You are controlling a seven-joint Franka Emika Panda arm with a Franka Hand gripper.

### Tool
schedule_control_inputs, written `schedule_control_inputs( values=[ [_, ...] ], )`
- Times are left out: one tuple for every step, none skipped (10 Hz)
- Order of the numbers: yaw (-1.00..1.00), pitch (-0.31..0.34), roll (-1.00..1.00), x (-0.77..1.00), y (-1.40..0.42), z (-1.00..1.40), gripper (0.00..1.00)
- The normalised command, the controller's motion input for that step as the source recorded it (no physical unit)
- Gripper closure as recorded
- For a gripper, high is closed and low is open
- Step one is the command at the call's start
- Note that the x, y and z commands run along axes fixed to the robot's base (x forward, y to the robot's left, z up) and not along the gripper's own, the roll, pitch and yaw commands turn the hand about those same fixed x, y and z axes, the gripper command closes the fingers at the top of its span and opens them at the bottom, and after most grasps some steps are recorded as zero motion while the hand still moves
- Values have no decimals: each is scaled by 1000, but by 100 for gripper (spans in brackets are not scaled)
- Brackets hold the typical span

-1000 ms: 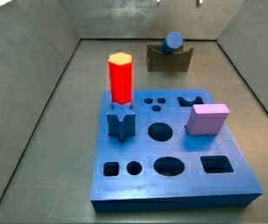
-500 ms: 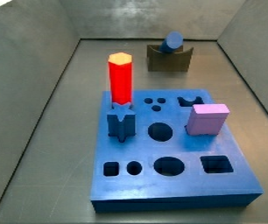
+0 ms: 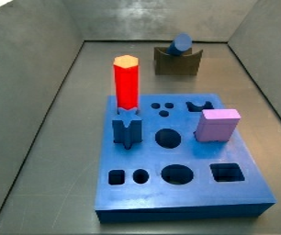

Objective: Pick up the round object. Move up. Place the round object on the fixture. Regrasp the round object. Move to above the board. Insert the round object.
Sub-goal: Regrasp the round object.

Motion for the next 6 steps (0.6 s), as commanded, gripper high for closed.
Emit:
schedule_control_inputs(
  values=[
    [33, 25, 1000, -8, -19, 1, 0],
    [34, 23, 1000, -6, -21, 5, 0],
    [35, 21, 1000, 1, -18, 8, 0],
    [36, 21, 1000, 6, -18, 6, 0],
    [37, 25, 1000, 5, -18, 7, 0],
    [39, 31, 1000, 7, -19, 6, 0]
  ],
)
